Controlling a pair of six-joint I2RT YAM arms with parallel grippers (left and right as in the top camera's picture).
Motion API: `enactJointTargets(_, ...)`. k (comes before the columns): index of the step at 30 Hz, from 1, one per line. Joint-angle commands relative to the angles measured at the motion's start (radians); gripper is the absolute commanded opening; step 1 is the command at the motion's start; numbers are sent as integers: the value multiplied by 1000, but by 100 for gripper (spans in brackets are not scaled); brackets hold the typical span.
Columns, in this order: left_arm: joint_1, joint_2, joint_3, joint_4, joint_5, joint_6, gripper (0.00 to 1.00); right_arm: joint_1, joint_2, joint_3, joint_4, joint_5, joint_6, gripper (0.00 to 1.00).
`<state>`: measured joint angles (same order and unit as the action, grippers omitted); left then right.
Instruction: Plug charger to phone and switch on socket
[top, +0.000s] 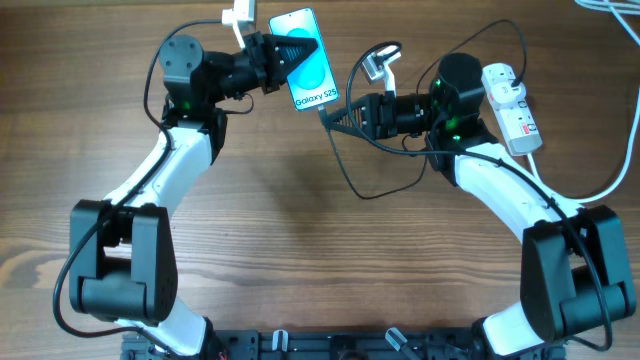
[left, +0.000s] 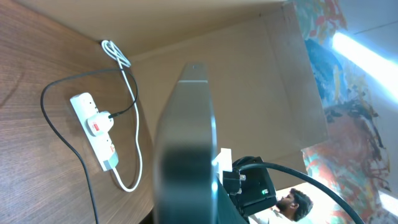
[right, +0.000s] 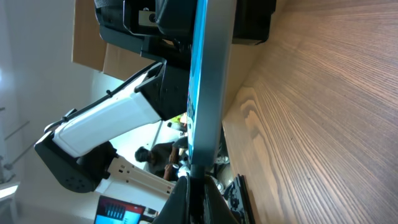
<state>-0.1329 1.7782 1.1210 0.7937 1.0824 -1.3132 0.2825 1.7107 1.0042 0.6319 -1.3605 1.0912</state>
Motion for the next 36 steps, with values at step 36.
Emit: enactJointTargets(36, -19, -17, 11, 11, 28, 5, 4, -19, -6, 5, 29, 3, 65, 4)
